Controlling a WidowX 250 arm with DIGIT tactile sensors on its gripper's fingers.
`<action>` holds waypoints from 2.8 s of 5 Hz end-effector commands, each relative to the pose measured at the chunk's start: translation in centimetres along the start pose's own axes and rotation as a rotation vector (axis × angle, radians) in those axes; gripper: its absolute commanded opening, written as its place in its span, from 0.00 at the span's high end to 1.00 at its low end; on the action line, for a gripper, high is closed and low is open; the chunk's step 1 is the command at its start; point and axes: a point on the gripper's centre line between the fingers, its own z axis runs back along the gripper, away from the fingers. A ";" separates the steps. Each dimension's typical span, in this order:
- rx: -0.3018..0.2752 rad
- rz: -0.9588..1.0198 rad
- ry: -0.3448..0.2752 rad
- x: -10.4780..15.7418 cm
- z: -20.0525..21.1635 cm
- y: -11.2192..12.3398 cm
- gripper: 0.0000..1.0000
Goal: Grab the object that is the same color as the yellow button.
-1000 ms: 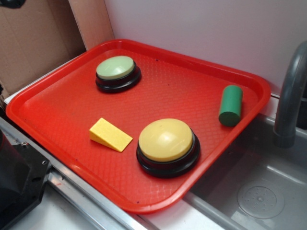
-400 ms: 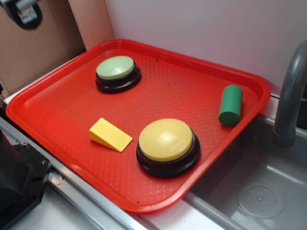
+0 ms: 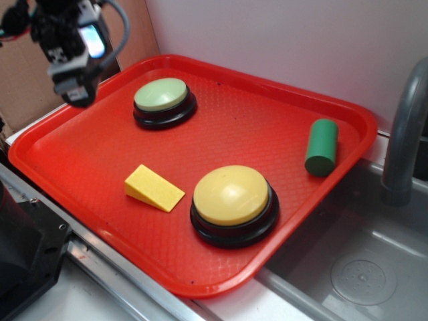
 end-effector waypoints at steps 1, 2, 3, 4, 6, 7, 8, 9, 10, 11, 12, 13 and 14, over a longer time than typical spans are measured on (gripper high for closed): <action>-0.148 -0.460 -0.092 -0.2 -4.8 -0.1 0.00; -0.131 -0.587 -0.029 -0.4 -7.1 -0.5 0.00; -0.126 -0.610 0.013 -0.8 -9.6 -0.2 0.00; -0.138 -0.627 0.015 -0.9 -10.8 -0.8 0.00; -0.104 -0.609 0.043 -0.5 -12.4 -2.2 0.10; -0.081 -0.601 0.058 -0.6 -12.6 -2.0 1.00; -0.083 -0.589 0.044 -0.7 -12.2 -1.9 1.00; -0.018 -0.435 0.133 0.2 -10.6 -1.0 1.00; -0.014 -0.189 0.189 1.2 -7.7 0.4 1.00; 0.015 0.060 0.220 1.7 -4.2 2.2 1.00; -0.014 0.311 0.224 2.0 -1.4 4.5 1.00; 0.000 0.563 0.192 2.2 1.5 6.6 1.00; 0.006 0.758 0.159 2.0 3.5 8.3 1.00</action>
